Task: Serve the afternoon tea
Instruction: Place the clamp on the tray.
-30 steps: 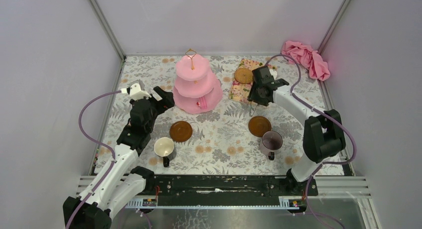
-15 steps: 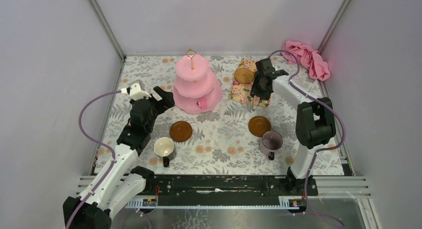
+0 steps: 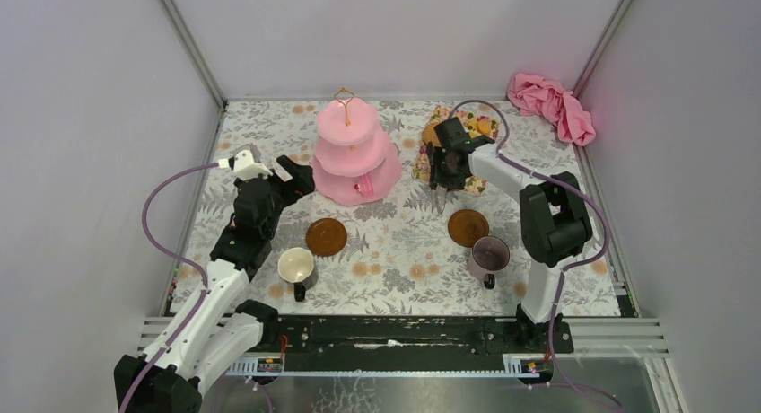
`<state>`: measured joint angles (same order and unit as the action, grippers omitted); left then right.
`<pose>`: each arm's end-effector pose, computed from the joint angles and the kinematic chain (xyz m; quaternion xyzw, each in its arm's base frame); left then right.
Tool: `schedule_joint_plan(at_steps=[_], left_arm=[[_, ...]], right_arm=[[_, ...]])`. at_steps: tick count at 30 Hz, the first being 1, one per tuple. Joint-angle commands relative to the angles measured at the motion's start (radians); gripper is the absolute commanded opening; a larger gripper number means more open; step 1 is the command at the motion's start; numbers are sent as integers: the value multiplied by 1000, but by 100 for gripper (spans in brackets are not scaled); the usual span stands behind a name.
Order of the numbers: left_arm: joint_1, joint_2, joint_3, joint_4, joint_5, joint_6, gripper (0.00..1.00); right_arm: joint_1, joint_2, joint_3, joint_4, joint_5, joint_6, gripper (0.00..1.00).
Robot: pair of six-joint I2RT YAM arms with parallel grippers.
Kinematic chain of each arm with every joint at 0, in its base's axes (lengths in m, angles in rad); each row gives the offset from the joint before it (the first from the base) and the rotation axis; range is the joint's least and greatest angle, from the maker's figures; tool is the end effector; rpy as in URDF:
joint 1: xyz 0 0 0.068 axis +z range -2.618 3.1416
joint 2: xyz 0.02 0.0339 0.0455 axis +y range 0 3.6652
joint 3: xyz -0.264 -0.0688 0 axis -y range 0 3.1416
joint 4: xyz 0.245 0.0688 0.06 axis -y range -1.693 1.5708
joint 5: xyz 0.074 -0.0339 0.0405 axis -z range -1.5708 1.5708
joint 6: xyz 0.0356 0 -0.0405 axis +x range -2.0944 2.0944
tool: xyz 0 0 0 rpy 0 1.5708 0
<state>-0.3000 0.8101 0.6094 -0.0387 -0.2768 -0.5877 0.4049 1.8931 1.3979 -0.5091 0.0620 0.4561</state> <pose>0.1893 -0.0484 0.2890 -0.1960 0.7587 -0.1647 0.5990 0.3745 0.1581 0.2079 0.0332 0.9592 0.0895 0.2663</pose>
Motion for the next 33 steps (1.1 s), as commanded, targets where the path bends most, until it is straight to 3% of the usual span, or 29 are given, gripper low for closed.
schedule_joint_plan(at_steps=[1,33], left_arm=[[9,-13,10,56,4,3,100],[8,-6,6,55,5,6,100]], right_arm=[[71,2,-20,44,9,-50,50],[235,20,-164,112,139,-9,51]])
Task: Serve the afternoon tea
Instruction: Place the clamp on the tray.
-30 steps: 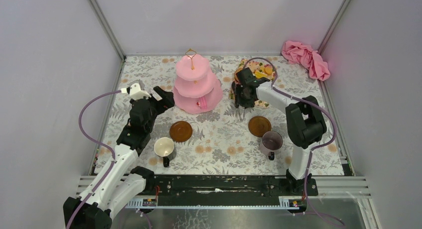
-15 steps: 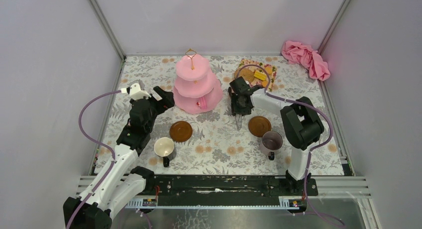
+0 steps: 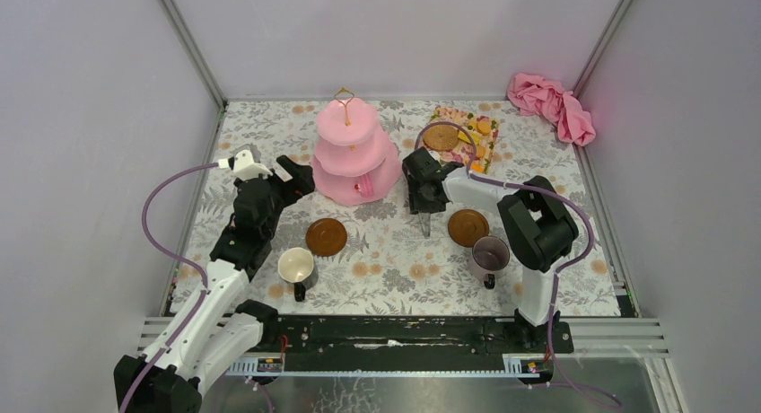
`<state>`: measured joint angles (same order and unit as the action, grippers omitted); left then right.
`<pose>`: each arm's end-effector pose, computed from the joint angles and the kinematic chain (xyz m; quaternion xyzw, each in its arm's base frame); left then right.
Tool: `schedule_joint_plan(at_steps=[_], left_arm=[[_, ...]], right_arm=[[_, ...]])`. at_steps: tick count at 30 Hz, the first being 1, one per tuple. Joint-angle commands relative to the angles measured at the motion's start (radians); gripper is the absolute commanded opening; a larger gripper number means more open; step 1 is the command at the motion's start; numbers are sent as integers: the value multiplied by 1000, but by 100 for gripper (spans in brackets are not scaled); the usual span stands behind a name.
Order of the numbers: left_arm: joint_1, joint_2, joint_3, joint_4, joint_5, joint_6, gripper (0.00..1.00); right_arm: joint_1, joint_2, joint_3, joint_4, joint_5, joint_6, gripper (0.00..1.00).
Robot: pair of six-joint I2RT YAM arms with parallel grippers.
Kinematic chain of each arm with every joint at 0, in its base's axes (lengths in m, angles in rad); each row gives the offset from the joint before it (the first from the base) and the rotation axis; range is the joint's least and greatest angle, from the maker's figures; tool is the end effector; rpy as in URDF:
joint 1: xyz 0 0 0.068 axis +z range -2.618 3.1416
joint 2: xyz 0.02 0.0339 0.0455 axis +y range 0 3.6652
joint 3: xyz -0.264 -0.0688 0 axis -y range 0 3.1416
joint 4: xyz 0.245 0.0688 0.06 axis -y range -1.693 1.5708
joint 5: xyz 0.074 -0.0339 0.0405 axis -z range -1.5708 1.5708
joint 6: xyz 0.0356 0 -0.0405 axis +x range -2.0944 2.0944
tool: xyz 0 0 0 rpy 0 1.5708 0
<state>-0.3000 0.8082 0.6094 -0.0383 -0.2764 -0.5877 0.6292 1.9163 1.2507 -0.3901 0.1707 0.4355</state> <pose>0.1890 -0.0483 0.2894 -0.1959 0.7580 -0.1653 0.5997 0.3212 0.2263 0.1629 -0.0716 0.9611 0.0578 0.2605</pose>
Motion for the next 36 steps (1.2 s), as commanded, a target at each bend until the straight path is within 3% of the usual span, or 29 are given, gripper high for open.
schedule_joint_plan(at_steps=[1,20,27,36], left_arm=[[9,-5,6,54,5,6,100],[8,10,10,54,8,8,100],[9,6,8,55,7,7,100],[9,6,7,55,7,8,100]], right_arm=[[10,-4,-21,-7,36,14,52],[35,-35,-132,114,121,26,69],[82,-1,-169,172,235,44,69],[104,8,-261,261,274,86,65]])
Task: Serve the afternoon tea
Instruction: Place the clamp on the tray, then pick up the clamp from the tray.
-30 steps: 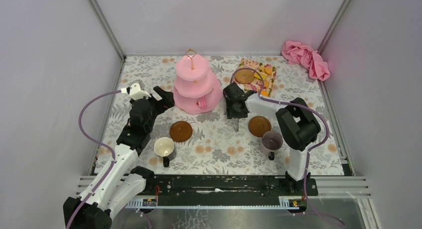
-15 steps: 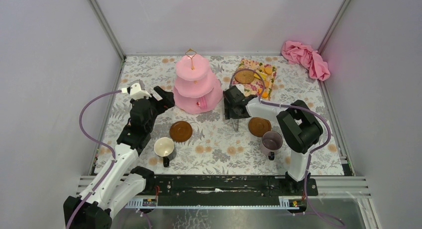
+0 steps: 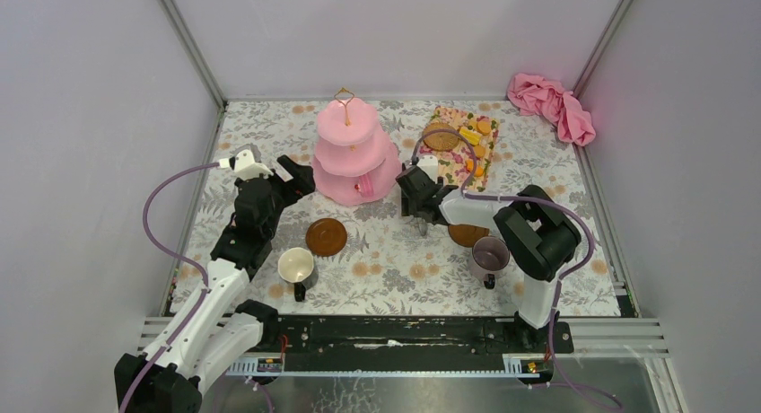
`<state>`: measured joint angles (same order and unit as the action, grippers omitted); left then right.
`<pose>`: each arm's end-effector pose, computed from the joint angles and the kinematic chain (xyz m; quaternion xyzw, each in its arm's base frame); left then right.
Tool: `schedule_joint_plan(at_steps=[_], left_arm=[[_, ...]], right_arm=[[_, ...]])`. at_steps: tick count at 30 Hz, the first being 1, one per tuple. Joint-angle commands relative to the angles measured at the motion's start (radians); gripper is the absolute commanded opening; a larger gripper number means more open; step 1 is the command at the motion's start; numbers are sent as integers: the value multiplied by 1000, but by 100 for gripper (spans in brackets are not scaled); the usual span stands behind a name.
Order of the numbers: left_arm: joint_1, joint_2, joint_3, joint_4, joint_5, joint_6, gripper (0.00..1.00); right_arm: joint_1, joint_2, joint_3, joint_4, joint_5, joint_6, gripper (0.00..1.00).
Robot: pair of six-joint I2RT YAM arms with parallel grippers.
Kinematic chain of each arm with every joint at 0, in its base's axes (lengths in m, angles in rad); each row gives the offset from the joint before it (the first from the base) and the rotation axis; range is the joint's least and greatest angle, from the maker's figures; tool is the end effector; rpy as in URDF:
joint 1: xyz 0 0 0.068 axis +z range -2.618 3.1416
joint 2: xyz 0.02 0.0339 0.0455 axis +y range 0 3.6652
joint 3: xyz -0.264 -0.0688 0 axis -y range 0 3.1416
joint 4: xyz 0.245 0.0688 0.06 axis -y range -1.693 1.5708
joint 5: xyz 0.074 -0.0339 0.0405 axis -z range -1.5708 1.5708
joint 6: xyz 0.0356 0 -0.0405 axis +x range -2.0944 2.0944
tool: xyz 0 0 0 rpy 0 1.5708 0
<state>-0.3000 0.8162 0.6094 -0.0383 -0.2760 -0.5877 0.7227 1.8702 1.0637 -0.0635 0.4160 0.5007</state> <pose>0.1904 -0.0487 0.2880 -0.1957 0.7606 -0.1638 0.5970 0.2941 0.2402 0.1490 -0.0313 0.9212 0.0341 0.3863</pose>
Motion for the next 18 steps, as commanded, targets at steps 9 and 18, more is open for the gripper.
schedule_joint_plan(at_steps=[9,18], left_arm=[[8,-6,5,55,8,5,100],[9,-9,3,56,11,2,100]], right_arm=[[26,105,-89,-86,85,43,58],[47,104,-96,-115,130,76,55]])
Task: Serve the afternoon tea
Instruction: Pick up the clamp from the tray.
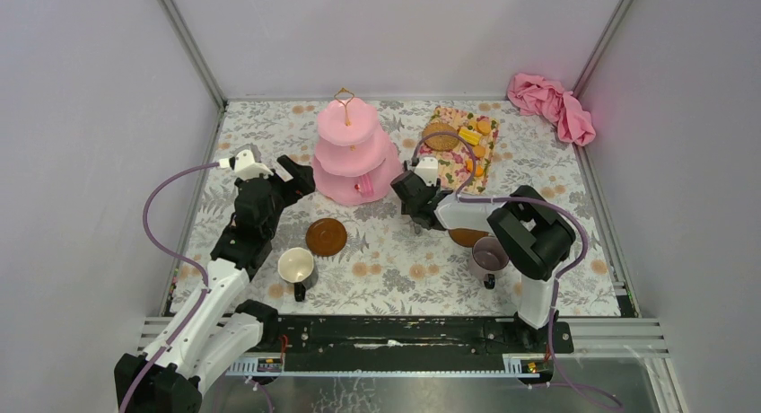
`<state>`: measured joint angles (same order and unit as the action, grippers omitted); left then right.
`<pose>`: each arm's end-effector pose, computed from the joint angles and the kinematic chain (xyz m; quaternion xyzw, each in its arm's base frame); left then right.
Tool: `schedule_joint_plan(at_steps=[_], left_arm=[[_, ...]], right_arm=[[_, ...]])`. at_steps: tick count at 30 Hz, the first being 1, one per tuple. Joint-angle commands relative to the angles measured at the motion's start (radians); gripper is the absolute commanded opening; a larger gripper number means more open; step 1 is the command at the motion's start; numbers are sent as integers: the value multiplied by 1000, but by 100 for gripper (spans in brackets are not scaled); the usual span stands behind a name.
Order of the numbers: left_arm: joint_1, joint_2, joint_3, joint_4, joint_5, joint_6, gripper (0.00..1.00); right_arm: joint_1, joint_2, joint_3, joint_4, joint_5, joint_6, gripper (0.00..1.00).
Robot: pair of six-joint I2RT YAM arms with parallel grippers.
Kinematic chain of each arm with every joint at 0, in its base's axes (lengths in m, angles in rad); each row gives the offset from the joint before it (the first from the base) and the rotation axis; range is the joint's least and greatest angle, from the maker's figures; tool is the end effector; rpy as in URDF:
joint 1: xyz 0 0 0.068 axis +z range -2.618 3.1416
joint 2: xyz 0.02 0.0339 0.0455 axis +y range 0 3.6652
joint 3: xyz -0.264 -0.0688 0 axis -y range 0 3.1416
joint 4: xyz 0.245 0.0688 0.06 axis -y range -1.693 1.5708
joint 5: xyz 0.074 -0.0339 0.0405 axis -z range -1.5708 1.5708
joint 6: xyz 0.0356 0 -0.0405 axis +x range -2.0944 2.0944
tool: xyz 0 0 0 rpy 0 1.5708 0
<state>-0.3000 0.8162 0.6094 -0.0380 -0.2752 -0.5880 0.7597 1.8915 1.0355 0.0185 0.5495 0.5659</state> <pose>0.1904 -0.0488 0.2880 -0.1956 0.7605 -0.1643 0.5970 0.2876 0.2475 0.1408 0.0099 0.9037 0.0127 0.4278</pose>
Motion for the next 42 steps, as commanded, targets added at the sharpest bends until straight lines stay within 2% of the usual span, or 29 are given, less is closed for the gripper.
schedule_joint_plan(at_steps=[1,12,24,42], left_arm=[[9,-12,3,56,9,2,100],[9,-16,2,54,8,4,100],[9,-18,1,55,11,2,100],[9,-24,1,54,8,4,100]], right_arm=[[11,78,-71,-195,-5,12,55],[16,10,-70,-219,-17,-8,54],[21,-104,-35,-275,-124,-46,52],[27,-223,33,-348,-198,-46,50]])
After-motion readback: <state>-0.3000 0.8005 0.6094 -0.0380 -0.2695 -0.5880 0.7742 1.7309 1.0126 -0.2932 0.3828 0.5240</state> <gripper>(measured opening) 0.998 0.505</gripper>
